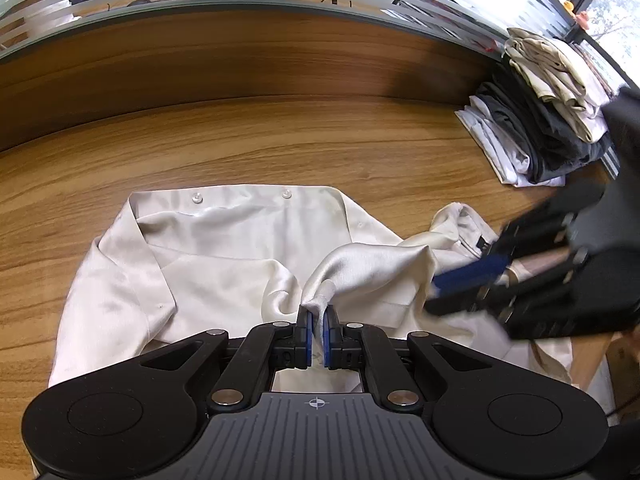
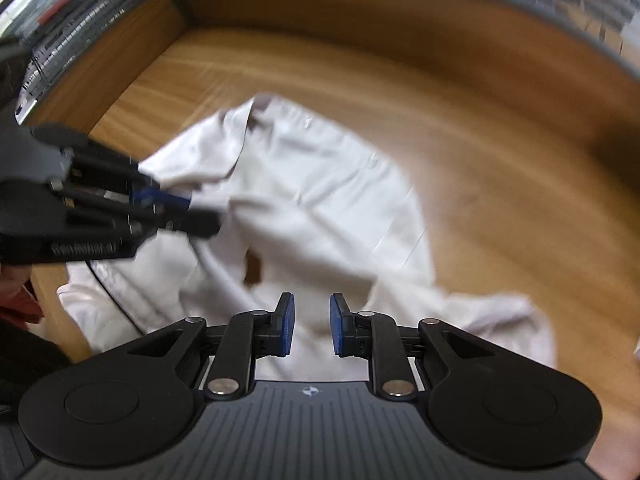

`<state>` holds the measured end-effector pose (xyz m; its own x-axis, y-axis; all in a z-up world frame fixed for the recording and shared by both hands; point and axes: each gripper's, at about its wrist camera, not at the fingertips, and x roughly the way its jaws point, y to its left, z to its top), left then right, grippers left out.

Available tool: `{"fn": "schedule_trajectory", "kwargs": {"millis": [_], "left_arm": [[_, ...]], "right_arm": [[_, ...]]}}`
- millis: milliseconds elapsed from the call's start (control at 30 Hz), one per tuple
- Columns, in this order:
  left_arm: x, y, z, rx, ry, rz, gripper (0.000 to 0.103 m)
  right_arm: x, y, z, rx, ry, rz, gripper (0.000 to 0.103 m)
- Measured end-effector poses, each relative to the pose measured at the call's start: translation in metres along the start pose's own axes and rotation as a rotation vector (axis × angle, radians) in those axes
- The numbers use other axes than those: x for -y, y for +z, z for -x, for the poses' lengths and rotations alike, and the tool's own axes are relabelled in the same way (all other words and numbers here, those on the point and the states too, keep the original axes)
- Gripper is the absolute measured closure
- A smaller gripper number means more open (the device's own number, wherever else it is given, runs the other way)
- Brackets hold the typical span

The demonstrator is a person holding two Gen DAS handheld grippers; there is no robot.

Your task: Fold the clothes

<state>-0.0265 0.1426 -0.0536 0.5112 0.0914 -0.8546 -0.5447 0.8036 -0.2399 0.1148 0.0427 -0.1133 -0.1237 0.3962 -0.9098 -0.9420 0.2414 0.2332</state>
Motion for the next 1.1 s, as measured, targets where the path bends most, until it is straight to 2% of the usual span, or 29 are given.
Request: {"fn": "schedule_trajectory", "kwargs": {"millis": [100,200,267,333,400,633,667,700,733,767,800,933,1100], "left_arm": [[0.001,-0.001,0.0,-0.003,0.002,-0.003,0.095],[0.001,-0.002,-0.001,-0.007,0.006,-0.003,0.095],[0.001,-0.003,-0.002,-0.009,0.009,-0.002,0.095],[0.0,-0.003,-0.002,-0.008,0.011,-0.002,0.095],[0.0,-0.003,-0.002,-0.007,0.013,-0.001,0.096],[0.002,-0.005,-0.001,0.0,0.021,-0.004,0.095],[0.002,-0.006,-0.001,0.001,0.022,-0.004,0.095],[0.003,-0.007,0.0,0.002,0.023,-0.006,0.095],[0.004,-0.007,0.001,0.003,0.025,-0.008,0.095],[0.005,-0.008,0.003,0.008,0.025,-0.013,0.095],[0.007,-0.009,0.006,0.013,0.023,-0.017,0.095],[0.014,-0.011,0.017,0.038,0.008,-0.037,0.095],[0.026,-0.006,0.035,0.08,-0.027,-0.064,0.096]], "right_arm": [[-0.003,-0.01,-0.021,-0.018,-0.003,-0.032,0.081],[-0.004,-0.014,-0.039,-0.027,-0.07,-0.022,0.079],[-0.004,-0.014,-0.048,-0.031,-0.102,-0.014,0.072],[-0.004,-0.013,-0.055,-0.032,-0.13,-0.001,0.057],[-0.005,-0.012,-0.059,-0.029,-0.147,0.015,0.05],[-0.004,-0.013,-0.068,-0.022,-0.161,0.037,0.047],[-0.004,-0.013,-0.068,-0.021,-0.158,0.039,0.048],[-0.003,-0.014,-0.068,-0.02,-0.155,0.042,0.053],[-0.002,-0.015,-0.068,-0.02,-0.152,0.045,0.074],[0.001,-0.014,-0.065,-0.021,-0.148,0.026,0.084],[0.004,-0.014,-0.062,-0.023,-0.143,0.008,0.089],[0.007,-0.011,-0.021,-0.019,-0.11,0.019,0.096],[0.007,-0.006,0.039,-0.026,-0.082,0.084,0.096]]}}
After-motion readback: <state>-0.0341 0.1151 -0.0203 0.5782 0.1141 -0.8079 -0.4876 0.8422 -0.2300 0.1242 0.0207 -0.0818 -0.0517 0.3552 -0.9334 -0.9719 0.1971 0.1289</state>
